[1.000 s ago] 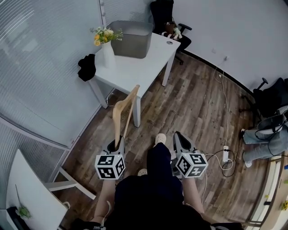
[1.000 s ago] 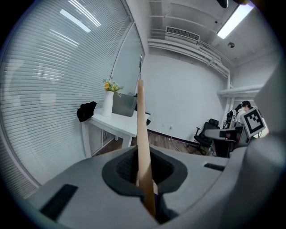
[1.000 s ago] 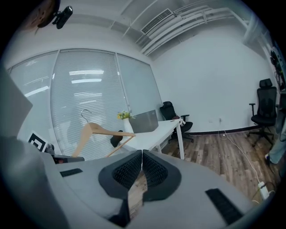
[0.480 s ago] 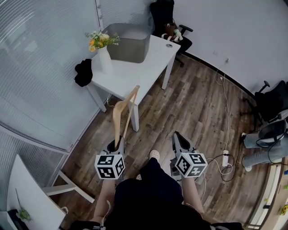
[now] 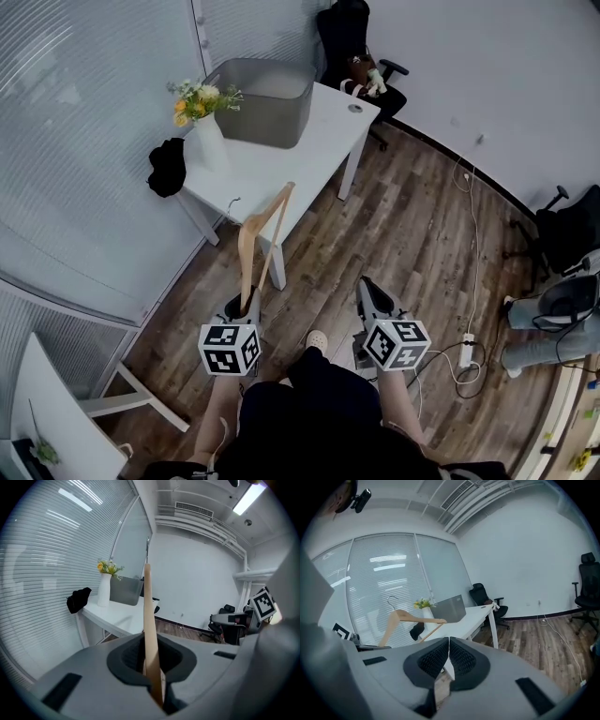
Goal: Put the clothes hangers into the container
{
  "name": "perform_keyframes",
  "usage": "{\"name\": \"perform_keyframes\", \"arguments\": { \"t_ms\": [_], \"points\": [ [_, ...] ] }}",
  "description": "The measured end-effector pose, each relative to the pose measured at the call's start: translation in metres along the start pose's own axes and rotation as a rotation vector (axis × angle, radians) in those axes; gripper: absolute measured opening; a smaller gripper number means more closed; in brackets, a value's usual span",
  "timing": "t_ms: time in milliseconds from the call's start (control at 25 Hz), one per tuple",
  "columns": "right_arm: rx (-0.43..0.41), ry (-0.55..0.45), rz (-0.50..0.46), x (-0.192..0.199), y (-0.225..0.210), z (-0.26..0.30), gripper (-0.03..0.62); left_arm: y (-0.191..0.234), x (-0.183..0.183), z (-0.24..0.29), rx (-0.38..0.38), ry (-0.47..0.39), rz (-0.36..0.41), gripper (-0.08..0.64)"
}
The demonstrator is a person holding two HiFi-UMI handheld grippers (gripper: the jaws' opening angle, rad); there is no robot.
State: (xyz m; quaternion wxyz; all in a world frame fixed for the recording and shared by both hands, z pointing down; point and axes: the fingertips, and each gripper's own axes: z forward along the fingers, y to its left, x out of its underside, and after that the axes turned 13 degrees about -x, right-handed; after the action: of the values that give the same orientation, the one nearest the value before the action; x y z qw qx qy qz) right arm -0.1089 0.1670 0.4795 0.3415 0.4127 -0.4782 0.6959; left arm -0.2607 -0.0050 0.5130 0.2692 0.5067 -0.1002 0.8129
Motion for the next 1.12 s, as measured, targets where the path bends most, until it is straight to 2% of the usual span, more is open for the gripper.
{"name": "perform_keyframes", "arguments": {
  "t_ms": [320,1120],
  "points": [
    [-0.014,0.011,-0.012,-0.026,-0.045,0.039,0.029,-0.011,-0.026,0.048,-0.029,-0.014,-0.001,0.029],
    [-0.023,0.000,-0.011,-0.076,-0.131,0.090,0.029,-0.050,-0.069,0.138,-0.023,-0.025,0.002,0.029]
  ]
}}
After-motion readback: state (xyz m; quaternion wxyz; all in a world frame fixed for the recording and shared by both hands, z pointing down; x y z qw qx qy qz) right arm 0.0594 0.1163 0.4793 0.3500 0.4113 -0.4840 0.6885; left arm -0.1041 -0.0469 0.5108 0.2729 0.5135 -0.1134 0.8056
